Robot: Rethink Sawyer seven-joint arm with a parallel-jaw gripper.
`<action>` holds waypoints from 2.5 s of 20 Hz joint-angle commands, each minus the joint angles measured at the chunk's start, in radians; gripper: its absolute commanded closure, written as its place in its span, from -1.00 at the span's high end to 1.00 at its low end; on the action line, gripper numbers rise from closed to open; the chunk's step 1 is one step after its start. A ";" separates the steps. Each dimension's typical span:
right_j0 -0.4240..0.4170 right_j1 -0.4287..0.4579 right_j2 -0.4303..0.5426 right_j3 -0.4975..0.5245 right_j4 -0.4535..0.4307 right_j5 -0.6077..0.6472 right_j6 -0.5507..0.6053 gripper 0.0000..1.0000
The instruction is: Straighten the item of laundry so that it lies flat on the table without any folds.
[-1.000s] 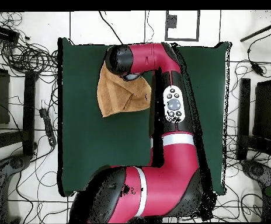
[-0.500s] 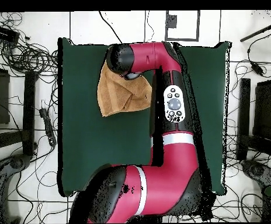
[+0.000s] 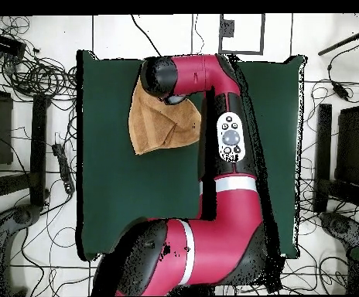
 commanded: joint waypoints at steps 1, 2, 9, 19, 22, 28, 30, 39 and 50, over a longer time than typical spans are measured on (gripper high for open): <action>0.017 0.013 0.146 -0.027 0.000 0.133 -0.412 -1.00; 0.017 0.018 0.150 -0.034 0.001 0.139 -0.417 -1.00; 0.025 0.058 0.177 -0.099 -0.004 0.187 -0.460 -1.00; 0.010 -0.028 0.097 0.190 0.082 -0.052 -0.089 -1.00; 0.004 -0.073 0.070 0.293 0.098 -0.127 0.016 -1.00; -0.006 -0.101 0.036 0.389 0.143 -0.212 0.135 -1.00; -0.015 -0.117 0.022 0.457 0.146 -0.266 0.141 -1.00; 0.000 -0.056 -0.007 0.367 0.191 -0.191 0.056 -1.00; 0.010 -0.003 -0.021 0.243 0.183 -0.144 -0.019 -1.00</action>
